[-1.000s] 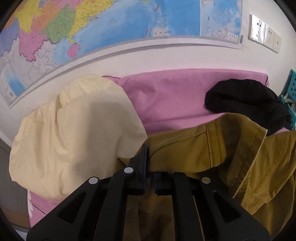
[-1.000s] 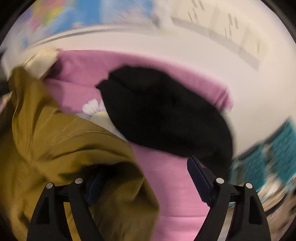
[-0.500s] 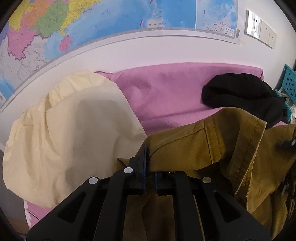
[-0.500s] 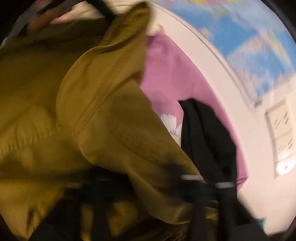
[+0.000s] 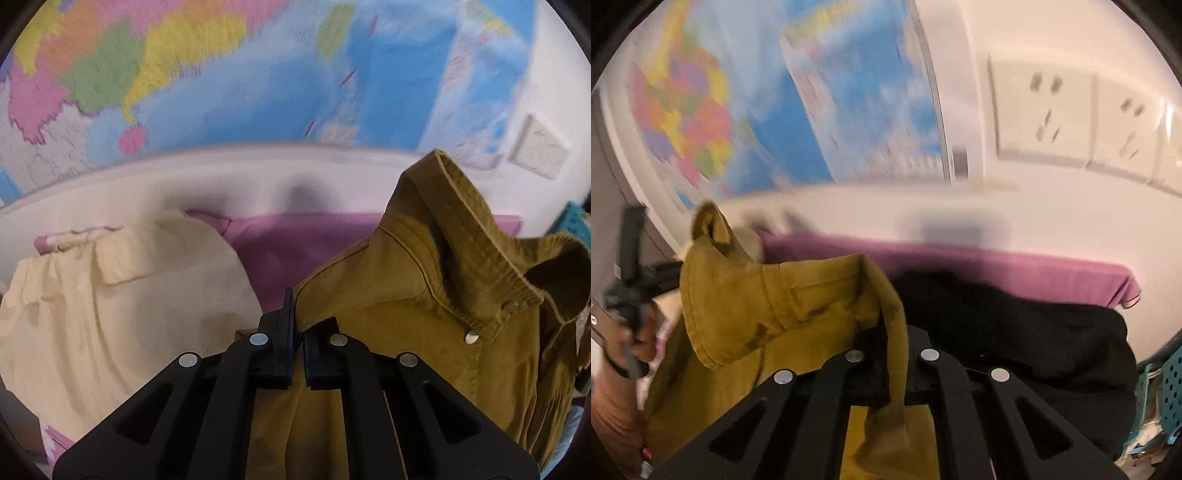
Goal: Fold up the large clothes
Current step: 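Swing the held jacket over the bed and lay it down with both tools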
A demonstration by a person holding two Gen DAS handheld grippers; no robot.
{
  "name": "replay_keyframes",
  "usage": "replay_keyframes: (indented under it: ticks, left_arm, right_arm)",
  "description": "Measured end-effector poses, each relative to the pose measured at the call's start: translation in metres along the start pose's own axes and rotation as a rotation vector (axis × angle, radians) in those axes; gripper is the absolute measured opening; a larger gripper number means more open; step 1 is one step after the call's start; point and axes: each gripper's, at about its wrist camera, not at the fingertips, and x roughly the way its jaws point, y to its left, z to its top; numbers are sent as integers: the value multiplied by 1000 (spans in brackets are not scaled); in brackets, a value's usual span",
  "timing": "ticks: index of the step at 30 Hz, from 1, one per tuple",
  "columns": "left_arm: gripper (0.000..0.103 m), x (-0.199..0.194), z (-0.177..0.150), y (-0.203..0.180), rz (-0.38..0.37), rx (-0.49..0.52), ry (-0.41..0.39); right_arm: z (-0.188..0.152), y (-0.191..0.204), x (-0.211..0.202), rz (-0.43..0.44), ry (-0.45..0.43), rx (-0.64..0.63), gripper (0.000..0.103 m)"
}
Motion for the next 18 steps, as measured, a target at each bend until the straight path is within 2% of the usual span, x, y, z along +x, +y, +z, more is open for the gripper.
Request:
replay_keyframes:
  ticks: [5,7,8,9,10,11,12,13,16,18]
  left_arm:
    - [10,65,-14,-10,103,26,131]
    - [13,72,-19,-12,112,27,145]
    - [17,70,-20,-13,104,33,137]
    - [38,64,-19,-12,99,32,123]
    - [67,55,-19,-9,99,26,95]
    - [77,47,-19,-7,101,22,64]
    - [87,27,-20,-2,87,16,0]
    - [93,19,-21,0,73,13,-21]
    - [93,-13,-31,4,-49,21,-57]
    - [93,-23,-43,-13,-138,85,-40]
  right_arm:
    - [-20,-11,72,-49,152,48,4]
    - [-24,-14,83,-102,172,48,19]
    - [-24,-16,82,-124,163,52,37]
    - [-23,-18,77,-122,152,60,55]
    - [-23,-20,68,-119,138,73,63]
    - [-22,-22,59,-119,125,88,79]
    - [-22,-24,45,-113,103,101,84]
    - [-25,-24,22,-84,67,95,84]
    - [-46,-16,-30,-49,17,33,84]
    - [-66,-3,-59,-35,17,-35,85]
